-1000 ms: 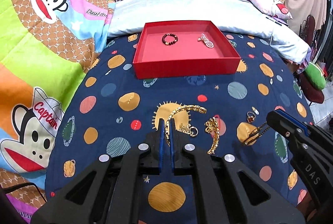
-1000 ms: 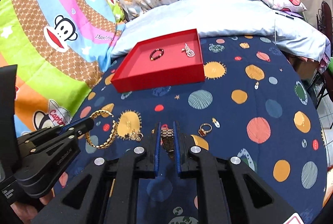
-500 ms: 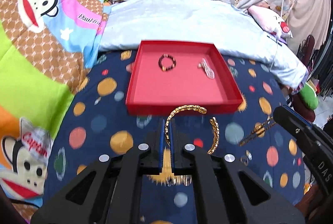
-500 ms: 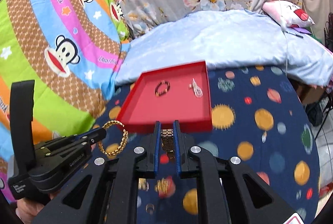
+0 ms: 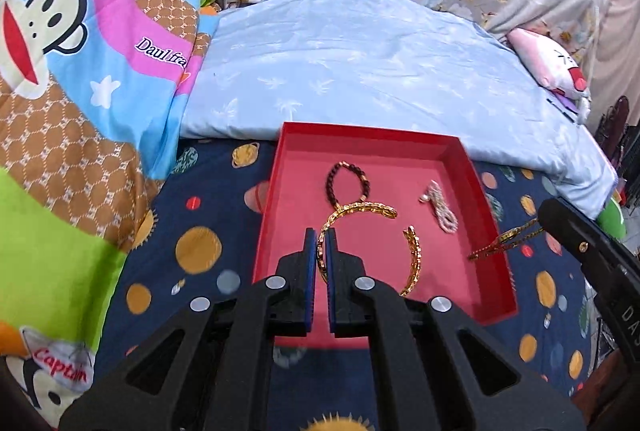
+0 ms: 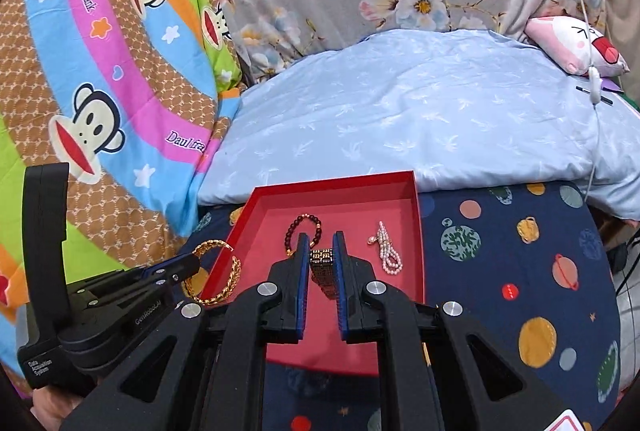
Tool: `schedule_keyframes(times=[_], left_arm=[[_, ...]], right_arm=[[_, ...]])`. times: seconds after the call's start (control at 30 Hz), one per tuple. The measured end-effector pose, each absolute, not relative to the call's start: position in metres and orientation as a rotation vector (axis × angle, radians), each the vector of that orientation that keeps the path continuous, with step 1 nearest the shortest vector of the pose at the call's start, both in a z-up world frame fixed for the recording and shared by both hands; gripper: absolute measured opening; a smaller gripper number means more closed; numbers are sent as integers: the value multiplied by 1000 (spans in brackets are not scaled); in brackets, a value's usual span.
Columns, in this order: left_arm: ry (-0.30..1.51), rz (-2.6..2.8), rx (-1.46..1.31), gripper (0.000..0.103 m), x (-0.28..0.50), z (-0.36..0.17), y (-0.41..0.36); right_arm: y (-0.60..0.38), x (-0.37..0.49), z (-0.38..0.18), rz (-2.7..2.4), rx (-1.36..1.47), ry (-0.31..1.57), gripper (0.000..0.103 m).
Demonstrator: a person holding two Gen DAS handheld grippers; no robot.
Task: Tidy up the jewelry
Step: 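Carry bangle and watch into the red tray and open both tools, then withdraw both tools from the tray toward the remaining jewelry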
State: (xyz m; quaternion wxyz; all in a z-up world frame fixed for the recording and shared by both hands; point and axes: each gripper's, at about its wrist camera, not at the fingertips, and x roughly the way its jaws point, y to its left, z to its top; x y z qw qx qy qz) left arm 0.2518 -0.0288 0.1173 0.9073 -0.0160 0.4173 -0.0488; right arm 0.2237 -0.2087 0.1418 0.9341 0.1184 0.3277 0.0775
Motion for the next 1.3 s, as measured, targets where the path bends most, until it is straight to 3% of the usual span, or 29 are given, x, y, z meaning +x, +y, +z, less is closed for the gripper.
schedule_keyframes(times=[0.7, 0.83, 0.9, 1.3], left_arm=[[931, -73, -29, 8, 294, 74, -31], [909, -42, -38, 41, 290, 76, -25], [895, -41, -38, 42, 285, 79, -23], [899, -41, -43, 43, 193, 87, -1]], right_arm=[[-209, 258, 94, 125, 226, 745, 14], [-212, 251, 99, 121, 237, 733, 15], [-214, 244, 102, 122, 245, 725, 20], [-212, 139, 106, 133, 256, 729, 21]])
